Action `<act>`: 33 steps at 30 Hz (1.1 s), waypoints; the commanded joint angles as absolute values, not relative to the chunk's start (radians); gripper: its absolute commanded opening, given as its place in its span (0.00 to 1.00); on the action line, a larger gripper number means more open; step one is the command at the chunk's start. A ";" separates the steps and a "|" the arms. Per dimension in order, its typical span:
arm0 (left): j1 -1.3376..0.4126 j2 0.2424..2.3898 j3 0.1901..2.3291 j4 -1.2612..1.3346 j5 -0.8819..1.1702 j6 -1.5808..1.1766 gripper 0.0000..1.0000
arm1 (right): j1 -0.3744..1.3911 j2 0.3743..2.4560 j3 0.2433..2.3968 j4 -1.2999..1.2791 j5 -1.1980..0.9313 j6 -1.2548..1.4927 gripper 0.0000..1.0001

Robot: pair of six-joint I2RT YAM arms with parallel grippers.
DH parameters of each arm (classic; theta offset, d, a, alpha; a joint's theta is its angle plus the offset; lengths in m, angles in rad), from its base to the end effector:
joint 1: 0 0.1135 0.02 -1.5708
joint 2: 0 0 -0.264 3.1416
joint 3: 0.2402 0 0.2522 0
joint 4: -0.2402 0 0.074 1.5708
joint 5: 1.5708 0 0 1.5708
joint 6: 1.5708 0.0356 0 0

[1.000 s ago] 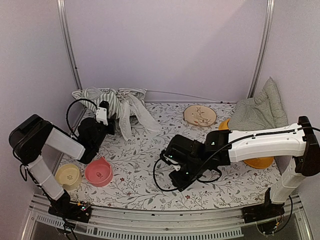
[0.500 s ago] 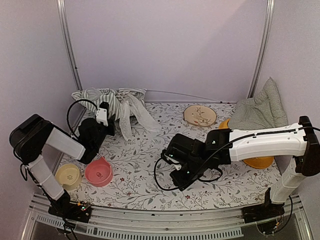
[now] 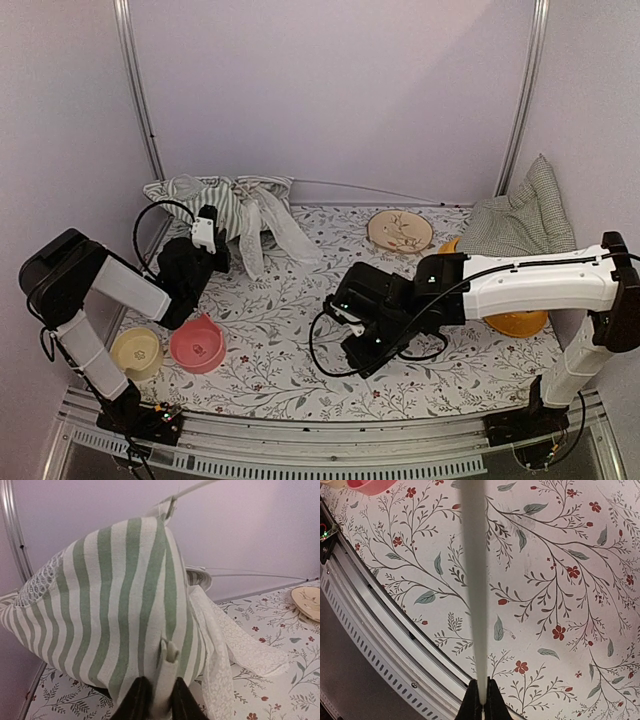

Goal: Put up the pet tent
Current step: Pick up the tent fabric from the tent, then insert the tent pole into the pole socket of the pet tent.

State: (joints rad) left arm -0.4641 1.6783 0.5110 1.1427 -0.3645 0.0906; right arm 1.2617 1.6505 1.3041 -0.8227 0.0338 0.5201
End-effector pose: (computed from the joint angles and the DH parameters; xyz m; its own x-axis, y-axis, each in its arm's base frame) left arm 0.2801 -0.1260 0.1716 -0.0129 0.1010 -0.9948 0.1011 0.9899 0.0992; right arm 0.1029 0.3184 0.2491 -0.7141 -0.6035 -0.3547 -0.6835 0.7105 0.1673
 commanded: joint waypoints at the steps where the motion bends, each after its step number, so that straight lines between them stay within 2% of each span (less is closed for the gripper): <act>1: -0.472 1.686 0.516 1.151 -0.371 0.103 0.09 | 1.242 1.616 1.352 -0.784 0.080 0.519 0.00; 2: -0.474 1.686 0.518 1.153 -0.369 0.110 0.02 | 1.242 1.616 1.355 -0.784 0.075 0.517 0.00; 3: -0.477 1.685 0.518 1.157 -0.368 0.121 0.00 | 1.241 1.616 1.358 -0.781 0.072 0.515 0.00; 10: -0.513 1.573 0.474 1.159 -0.275 0.135 0.00 | 1.241 1.633 1.422 -0.746 0.022 0.485 0.00; 16: -0.609 1.470 0.399 1.170 -0.239 0.097 0.00 | 1.237 1.718 1.616 -0.681 -0.001 0.435 0.00; 33: -0.938 1.240 0.209 1.161 -0.485 0.003 0.00 | 1.109 1.885 1.909 -0.324 -0.083 0.391 0.00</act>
